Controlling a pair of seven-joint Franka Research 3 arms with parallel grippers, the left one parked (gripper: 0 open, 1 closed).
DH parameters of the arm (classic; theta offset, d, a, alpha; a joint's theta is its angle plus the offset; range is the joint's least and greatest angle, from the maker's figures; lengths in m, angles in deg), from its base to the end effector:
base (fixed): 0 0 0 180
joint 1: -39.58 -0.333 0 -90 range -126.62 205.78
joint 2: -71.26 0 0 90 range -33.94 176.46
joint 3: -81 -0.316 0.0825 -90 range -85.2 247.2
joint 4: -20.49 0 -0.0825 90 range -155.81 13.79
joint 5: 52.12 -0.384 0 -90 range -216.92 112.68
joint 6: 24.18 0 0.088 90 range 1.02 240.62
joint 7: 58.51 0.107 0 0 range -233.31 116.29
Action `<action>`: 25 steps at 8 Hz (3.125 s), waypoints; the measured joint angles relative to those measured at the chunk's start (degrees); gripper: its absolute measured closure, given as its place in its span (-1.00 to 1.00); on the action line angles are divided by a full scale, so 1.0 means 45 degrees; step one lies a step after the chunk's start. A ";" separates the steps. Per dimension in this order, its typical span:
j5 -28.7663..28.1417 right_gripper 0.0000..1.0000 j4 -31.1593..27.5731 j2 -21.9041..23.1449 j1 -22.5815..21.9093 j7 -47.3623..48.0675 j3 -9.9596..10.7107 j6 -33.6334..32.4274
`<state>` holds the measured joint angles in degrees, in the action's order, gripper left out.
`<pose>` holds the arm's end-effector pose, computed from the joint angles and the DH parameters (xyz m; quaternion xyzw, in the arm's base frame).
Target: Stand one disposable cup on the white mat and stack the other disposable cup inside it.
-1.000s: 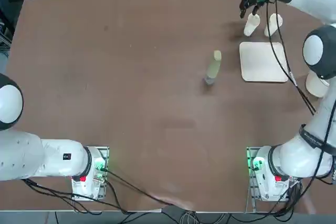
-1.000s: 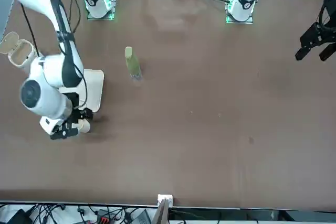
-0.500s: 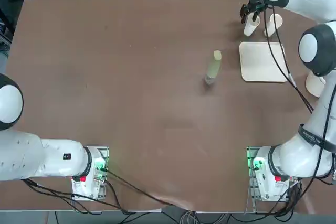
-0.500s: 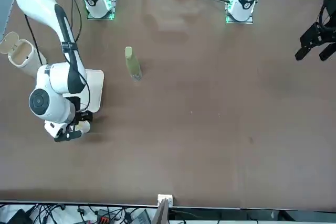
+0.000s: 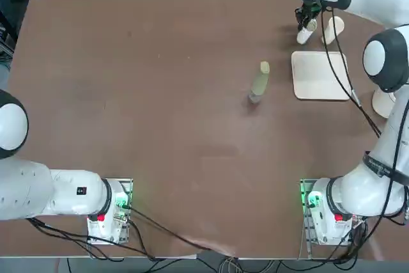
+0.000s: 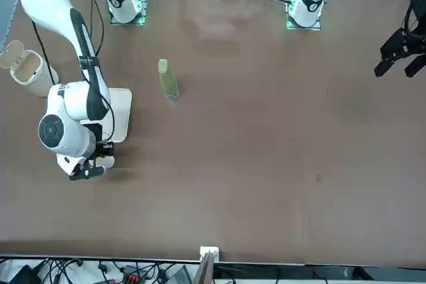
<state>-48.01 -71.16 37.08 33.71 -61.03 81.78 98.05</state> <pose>0.6840 0.0590 0.2780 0.9951 0.0874 -0.0306 0.0343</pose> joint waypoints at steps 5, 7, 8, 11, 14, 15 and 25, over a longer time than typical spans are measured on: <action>0.0003 0.96 -0.0393 0.1902 0.0486 0.0020 0.0183 -0.2053; 0.0009 0.96 -0.2091 0.2903 0.0970 -0.0057 0.0191 -0.1611; 0.0010 0.96 -0.2990 0.3240 0.1018 -0.0057 0.0189 -0.1201; 0.0096 0.95 -0.5365 0.3902 0.1016 -0.0058 0.0171 0.0287; 0.0145 0.89 -0.6202 0.4139 0.1101 -0.0114 0.0174 0.0697; 0.0147 0.84 -0.6290 0.4175 0.1117 -0.0134 0.0174 0.0696; 0.0162 -1.00 -0.1259 0.2712 0.1331 -0.0500 0.0198 -0.1343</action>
<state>-47.28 -76.82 49.28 39.70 -63.28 82.67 92.00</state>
